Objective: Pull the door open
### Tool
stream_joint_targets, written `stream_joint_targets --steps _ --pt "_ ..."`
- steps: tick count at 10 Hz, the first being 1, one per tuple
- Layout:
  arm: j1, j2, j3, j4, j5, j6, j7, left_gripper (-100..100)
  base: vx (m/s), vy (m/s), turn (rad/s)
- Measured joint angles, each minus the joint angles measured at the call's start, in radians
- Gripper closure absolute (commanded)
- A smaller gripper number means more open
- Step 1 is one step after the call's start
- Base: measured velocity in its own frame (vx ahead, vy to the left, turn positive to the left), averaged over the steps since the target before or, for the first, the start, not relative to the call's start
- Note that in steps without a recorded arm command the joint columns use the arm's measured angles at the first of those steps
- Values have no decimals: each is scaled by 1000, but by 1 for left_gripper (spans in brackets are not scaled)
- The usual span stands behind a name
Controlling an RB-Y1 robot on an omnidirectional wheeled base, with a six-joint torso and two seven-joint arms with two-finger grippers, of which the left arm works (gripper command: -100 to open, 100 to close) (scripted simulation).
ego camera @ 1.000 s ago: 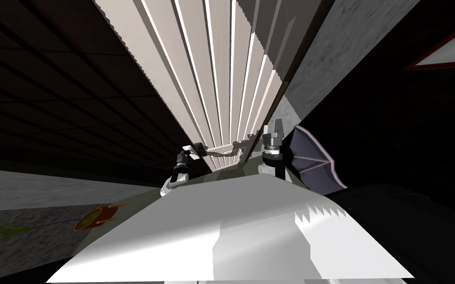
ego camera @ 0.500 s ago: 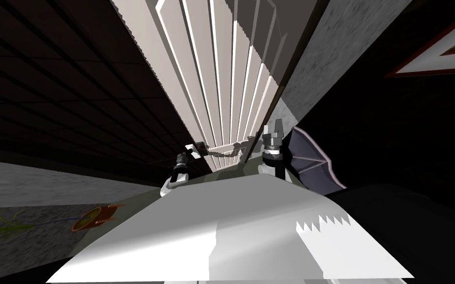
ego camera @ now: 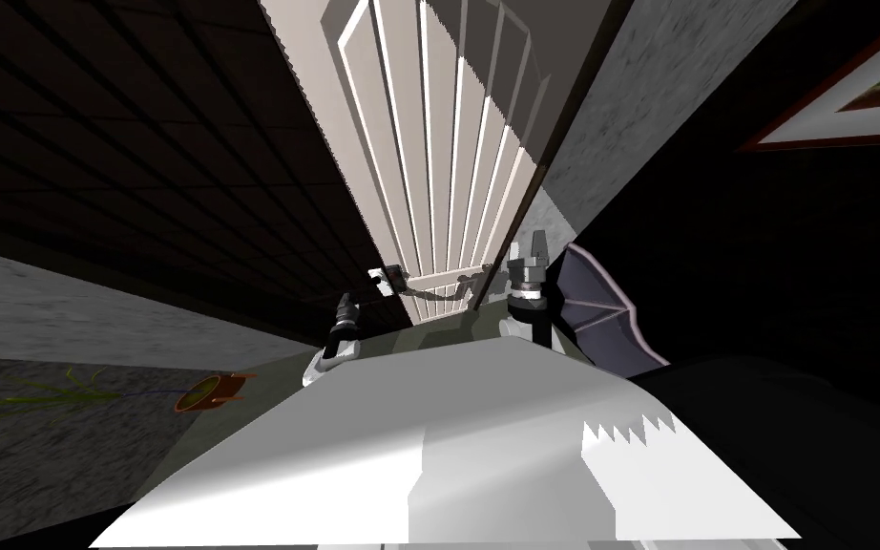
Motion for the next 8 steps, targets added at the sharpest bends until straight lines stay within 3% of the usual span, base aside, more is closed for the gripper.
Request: stream_joint_targets --steps 3,5,8 --pt "-2 0 -32 -16 0 -4 13 -100 -157 -96 -91" --pt "-3 -14 -45 -42 -4 6 11 -100 -34 -11 78" --pt "19 4 7 -14 1 10 2 -100 16 62 151"
